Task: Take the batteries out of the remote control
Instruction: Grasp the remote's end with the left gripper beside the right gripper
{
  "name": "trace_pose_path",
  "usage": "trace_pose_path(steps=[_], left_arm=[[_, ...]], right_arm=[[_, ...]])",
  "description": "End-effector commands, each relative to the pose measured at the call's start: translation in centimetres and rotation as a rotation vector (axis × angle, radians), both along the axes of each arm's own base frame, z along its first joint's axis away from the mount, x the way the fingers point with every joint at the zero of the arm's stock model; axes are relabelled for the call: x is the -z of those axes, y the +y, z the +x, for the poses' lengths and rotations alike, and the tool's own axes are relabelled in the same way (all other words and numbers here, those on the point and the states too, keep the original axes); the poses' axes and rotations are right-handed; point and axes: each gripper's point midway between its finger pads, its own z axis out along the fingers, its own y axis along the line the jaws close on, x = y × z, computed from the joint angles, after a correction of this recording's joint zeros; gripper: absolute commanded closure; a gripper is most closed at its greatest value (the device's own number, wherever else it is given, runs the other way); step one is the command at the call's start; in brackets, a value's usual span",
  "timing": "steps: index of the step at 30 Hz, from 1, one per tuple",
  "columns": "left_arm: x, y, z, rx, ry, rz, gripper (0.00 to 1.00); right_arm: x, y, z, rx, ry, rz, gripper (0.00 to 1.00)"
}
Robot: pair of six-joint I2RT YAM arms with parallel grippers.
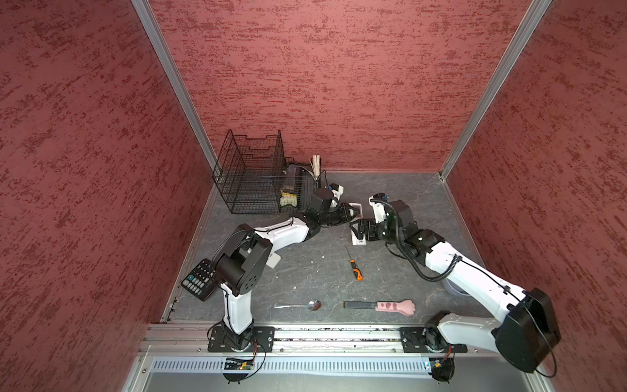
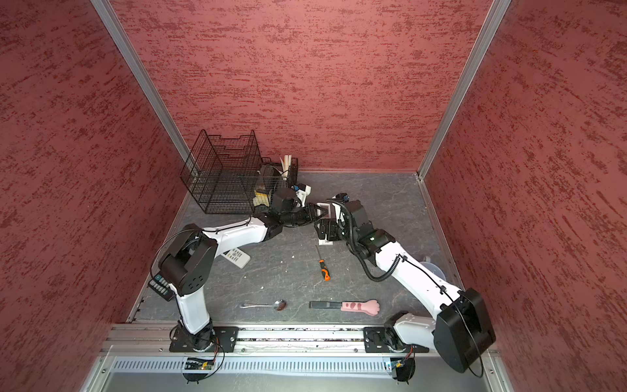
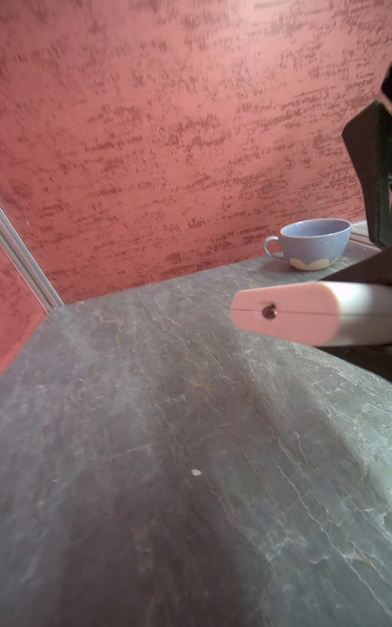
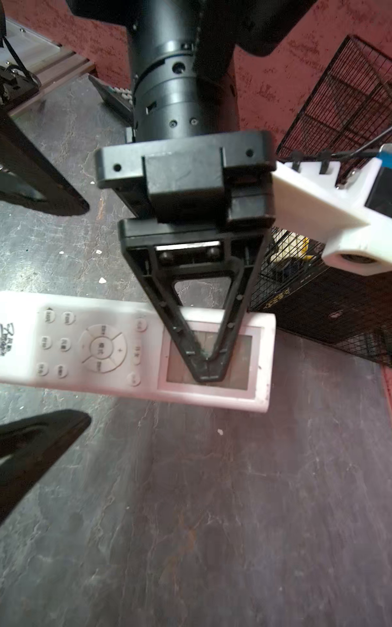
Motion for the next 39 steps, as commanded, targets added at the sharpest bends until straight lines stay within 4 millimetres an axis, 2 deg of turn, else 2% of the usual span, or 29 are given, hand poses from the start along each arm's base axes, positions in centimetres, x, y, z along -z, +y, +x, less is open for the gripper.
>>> trace_pose_path(steps=[1, 6, 9, 17, 22, 32, 39], left_arm=[[-5.5, 0.8, 0.4, -0.002, -0.133, -0.123, 1.00], [-7.5, 2.1, 0.3, -0.033, -0.174, -0.203, 1.00], [-8.4, 2.5, -0.1, -0.041, -0.200, -0.218, 1.00], [-10.1, 3.6, -0.7, -0.064, -0.252, -0.279, 1.00], [-11.2, 3.6, -1.0, -0.056, -0.277, -0.334, 1.00], [-11.9, 3.0, -0.9, -0.028, -0.311, -0.387, 1.00], [-12.2, 2.7, -1.1, -0.003, -0.334, -0.431, 1.00]], right_arm=[[-2.4, 0.6, -0.2, -0.028, -0.070, 0.079, 0.16], [-3.1, 0.6, -0.6, -0.064, -0.093, 0.142, 0.33], [-3.1, 0.3, -0.5, -0.076, -0.092, 0.167, 0.39], [-3.3, -0.4, -0.3, -0.116, -0.101, 0.237, 0.41], [-3.6, 0.4, -0.8, -0.200, -0.094, 0.300, 0.41], [-4.0, 1.9, -1.3, -0.334, -0.087, 0.366, 0.45], [-5.0, 2.4, -1.4, -0.395, -0.108, 0.412, 0.48]])
